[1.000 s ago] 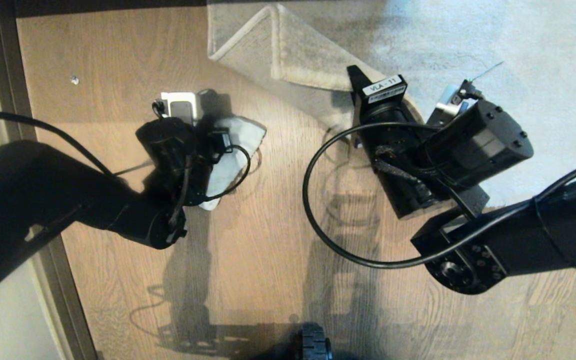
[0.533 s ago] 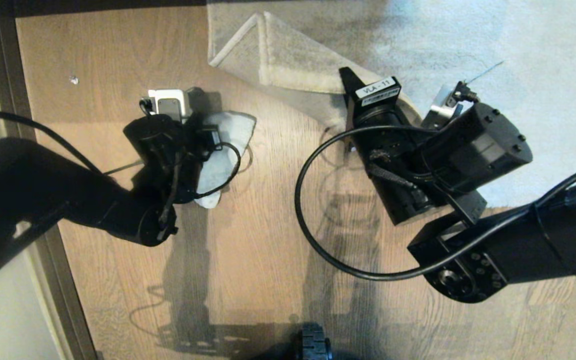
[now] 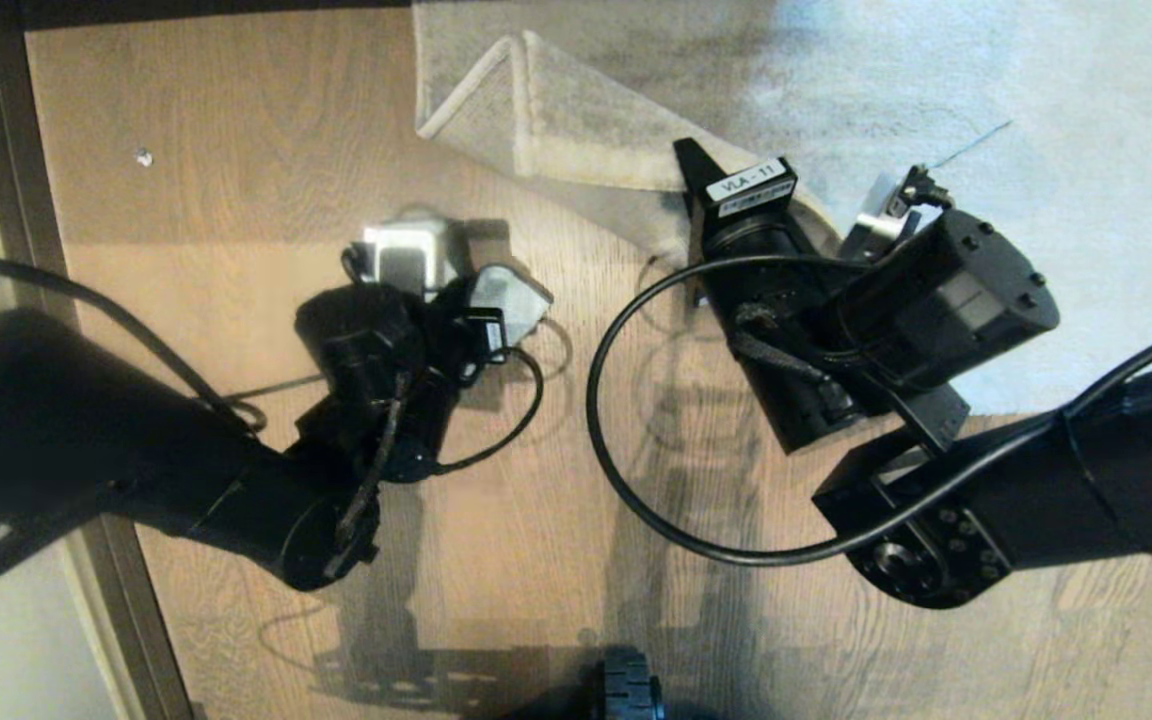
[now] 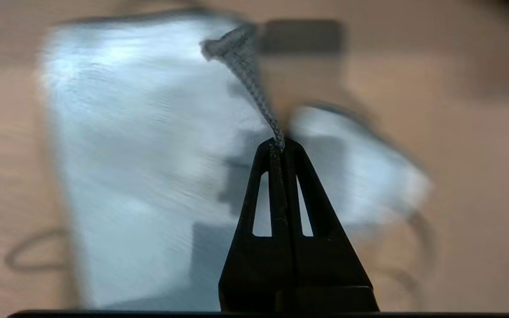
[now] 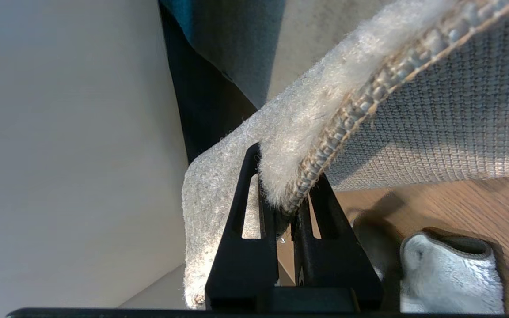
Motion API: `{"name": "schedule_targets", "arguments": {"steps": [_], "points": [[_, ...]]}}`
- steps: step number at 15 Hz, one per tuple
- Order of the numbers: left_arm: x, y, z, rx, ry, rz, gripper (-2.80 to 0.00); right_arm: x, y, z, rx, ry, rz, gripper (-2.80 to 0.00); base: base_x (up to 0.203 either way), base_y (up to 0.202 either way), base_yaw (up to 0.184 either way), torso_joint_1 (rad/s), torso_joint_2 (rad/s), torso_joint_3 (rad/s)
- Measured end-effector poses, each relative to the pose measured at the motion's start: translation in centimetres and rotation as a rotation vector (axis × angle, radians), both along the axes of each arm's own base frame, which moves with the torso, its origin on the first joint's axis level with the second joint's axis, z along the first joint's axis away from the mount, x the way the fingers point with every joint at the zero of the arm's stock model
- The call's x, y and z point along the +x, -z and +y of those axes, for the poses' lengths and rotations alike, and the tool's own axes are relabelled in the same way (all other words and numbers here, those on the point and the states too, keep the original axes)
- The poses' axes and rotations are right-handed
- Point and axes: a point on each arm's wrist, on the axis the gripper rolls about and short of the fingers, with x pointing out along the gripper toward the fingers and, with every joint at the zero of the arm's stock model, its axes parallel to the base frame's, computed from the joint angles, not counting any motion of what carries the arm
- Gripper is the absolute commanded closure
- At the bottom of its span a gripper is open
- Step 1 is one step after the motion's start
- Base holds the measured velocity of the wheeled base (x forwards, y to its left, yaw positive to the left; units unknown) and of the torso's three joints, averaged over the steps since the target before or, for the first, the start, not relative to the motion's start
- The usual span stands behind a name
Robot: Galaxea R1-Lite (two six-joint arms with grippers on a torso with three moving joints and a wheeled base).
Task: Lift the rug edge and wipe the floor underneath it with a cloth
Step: Wipe the floor under the carpet with a rag
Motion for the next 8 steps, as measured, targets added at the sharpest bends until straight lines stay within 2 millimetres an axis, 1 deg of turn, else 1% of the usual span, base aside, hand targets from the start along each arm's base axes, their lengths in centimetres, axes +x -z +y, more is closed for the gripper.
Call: {"name": "schedule_targets", "arguments": {"steps": [2,5,7,8], "points": [[-2.9,-0.2,-2.5,0.0,0.073,0.008,0.0,0.0,0.0,0.0,0.0,0.001,0.0,0.0,0.0,0.0,0.0,0.0,0.0,0.0],[-6.4,-0.3,-5.5,-0.005,0.147,0.017,0.0,0.0,0.0,0.0,-0.001,0.002,0.0,0.0,0.0,0.0,0.0,0.0,0.0,0.0],[-7.9,0.1,-6.7,-0.001,0.183,0.03,0.0,0.1,0.1,0.0,-0.001,0.003,0.001,0.0,0.0,0.0,0.0,0.0,0.0,0.0],[-8.3,0.5,-6.9,0.002,0.194,0.034,0.0,0.1,0.1,0.0,-0.002,0.003,0.002,0.0,0.0,0.0,0.0,0.0,0.0,0.0]]}}
